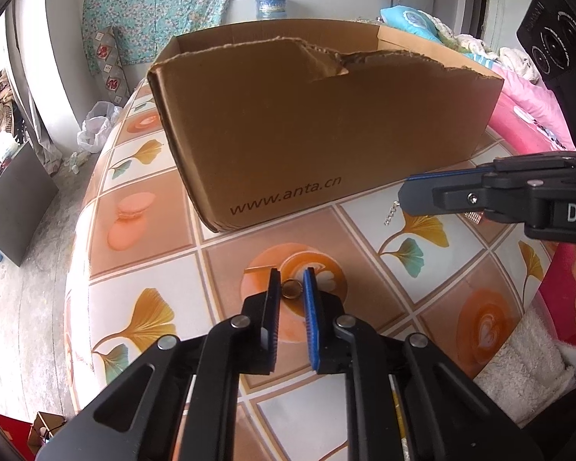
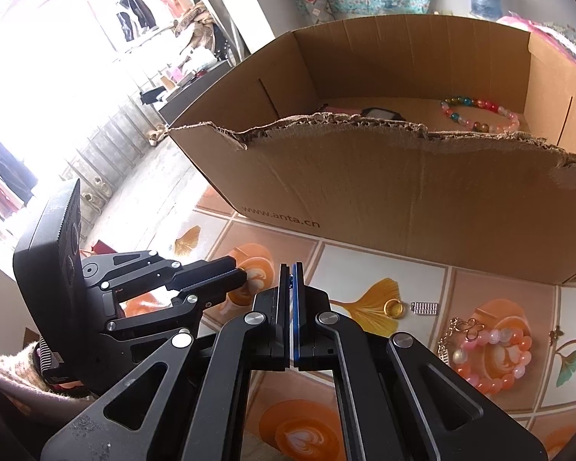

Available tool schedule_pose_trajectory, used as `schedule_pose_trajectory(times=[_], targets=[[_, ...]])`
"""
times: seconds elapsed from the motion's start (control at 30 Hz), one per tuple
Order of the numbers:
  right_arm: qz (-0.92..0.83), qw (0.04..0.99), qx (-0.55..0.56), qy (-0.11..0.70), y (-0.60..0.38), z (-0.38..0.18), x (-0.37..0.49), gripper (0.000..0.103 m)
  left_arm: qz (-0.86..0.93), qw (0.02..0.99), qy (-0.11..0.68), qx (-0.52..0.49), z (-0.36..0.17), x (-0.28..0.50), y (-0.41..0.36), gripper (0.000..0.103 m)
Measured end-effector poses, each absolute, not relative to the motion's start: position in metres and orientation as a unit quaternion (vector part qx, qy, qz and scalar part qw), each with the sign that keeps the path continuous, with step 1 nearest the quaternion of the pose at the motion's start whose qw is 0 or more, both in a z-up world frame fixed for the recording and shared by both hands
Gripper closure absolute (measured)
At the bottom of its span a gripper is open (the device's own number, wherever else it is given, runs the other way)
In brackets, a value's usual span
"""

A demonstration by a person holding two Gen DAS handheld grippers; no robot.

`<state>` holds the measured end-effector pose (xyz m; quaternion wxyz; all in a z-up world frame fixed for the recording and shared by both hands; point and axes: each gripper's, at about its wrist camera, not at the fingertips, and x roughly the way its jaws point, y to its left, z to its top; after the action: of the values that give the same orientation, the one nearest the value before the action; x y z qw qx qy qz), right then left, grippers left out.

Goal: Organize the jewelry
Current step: 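Carry the gold chain charm over the box and open the right gripper, then withdraw the right gripper from the box toward the charms on the table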

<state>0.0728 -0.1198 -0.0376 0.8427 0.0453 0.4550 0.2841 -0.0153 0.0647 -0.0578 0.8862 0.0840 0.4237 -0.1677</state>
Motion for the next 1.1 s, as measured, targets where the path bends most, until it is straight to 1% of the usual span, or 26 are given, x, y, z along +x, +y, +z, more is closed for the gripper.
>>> schedule_pose_trajectory(times=[0.13,0.37,0.5,0.6,0.73,0.93,1.03,1.1], targets=[[0.295,0.849,0.042,0.437,-0.122,-0.02,0.069,0.103,-0.183,0.893,0.406,0.07,-0.039,-0.023,0.069,0.092],[0.316,0.875,0.048,0.363,-0.131,0.048,0.069,0.103,-0.225,0.924,0.309,0.037,0.041,-0.033,0.078,0.092],[0.325,0.888,0.052,0.322,-0.137,0.083,0.083,0.103,-0.246,0.93,0.269,0.038,0.076,-0.016,0.075,0.092],[0.313,0.894,0.045,0.318,-0.137,0.092,0.107,0.103,-0.256,0.927,0.273,0.033,0.083,0.01,0.07,0.092],[0.295,0.875,0.051,0.381,-0.137,0.073,0.151,0.103,-0.255,0.906,0.335,0.029,0.072,0.058,0.059,0.092],[0.269,0.821,0.046,0.501,-0.128,0.02,0.204,0.103,-0.245,0.872,0.424,0.021,0.042,0.108,0.047,0.091],[0.267,0.794,0.051,0.543,-0.126,-0.002,0.22,0.099,-0.238,0.866,0.44,0.026,0.036,0.124,0.043,0.091],[0.265,0.785,0.057,0.557,-0.128,-0.008,0.222,0.095,-0.23,0.861,0.452,0.029,0.033,0.131,0.041,0.091]])
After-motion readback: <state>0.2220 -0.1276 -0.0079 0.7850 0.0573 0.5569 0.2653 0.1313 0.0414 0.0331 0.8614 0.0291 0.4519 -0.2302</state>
